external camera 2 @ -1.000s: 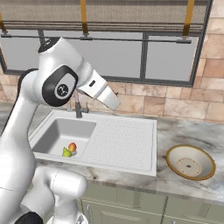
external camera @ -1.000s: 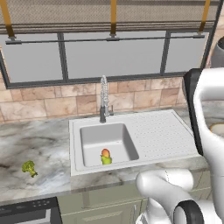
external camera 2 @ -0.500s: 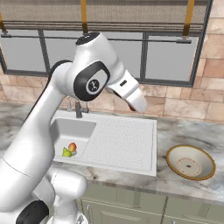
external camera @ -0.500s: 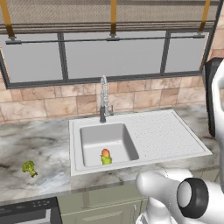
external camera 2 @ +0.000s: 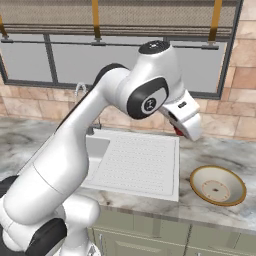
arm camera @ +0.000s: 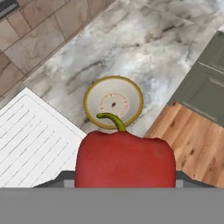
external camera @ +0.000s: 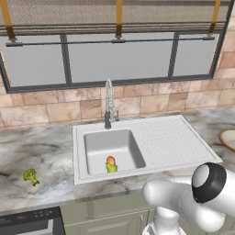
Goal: There is a mixed pile of frozen fruits and vegetables on the counter. Locate all the frozen vegetables and place the items in a bowl on the counter. Take all the frozen fruits and defrost them in a running sink.
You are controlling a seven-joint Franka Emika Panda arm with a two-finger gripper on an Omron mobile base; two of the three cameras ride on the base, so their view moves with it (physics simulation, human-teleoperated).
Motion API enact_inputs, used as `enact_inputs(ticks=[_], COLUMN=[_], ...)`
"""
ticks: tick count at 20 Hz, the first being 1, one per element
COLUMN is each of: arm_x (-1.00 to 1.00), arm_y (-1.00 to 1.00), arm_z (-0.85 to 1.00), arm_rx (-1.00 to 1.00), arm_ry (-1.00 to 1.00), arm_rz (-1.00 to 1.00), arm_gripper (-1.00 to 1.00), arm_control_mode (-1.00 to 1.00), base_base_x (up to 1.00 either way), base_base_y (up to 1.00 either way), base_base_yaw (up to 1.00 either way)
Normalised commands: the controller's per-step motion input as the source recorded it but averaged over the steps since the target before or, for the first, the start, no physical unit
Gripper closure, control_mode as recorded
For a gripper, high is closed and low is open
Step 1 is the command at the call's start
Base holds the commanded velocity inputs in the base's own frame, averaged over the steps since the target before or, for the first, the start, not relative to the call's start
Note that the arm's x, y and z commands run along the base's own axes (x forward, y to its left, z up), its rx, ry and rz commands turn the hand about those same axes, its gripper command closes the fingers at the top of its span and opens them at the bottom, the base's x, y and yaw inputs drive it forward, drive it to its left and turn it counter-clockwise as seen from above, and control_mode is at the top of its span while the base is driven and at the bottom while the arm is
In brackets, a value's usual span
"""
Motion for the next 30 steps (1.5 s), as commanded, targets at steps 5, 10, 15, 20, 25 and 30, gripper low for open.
enact_inputs(ticks=[5, 10, 15, 20, 25, 30], arm_x=[0.0, 0.0, 0.14, 0.29, 0.33, 0.21], arm_y=[-0.17, -0.04, -0.09, -0.11, -0.24, -0.32], arm_z=[-0.25, -0.28, -0.27, -0.18, -0.1, -0.23], arm_rx=[0.08, 0.01, 0.0, 0.0, 0.0, 0.0], arm_ry=[0.0, 0.0, 0.0, 0.0, 0.0, 0.0], arm_rz=[0.0, 0.02, 0.0, 0.0, 0.0, 0.0], arm_gripper=[1.0, 1.0, 1.0, 1.0, 1.0, 1.0], arm_control_mode=[-1.0, -1.0, -1.0, -1.0, -1.0, -1.0], base_base_x=[0.0, 0.0, 0.0, 0.0, 0.0, 0.0], base_base_y=[0.0, 0.0, 0.0, 0.0, 0.0, 0.0], base_base_yaw=[0.0, 0.0, 0.0, 0.0, 0.0, 0.0])
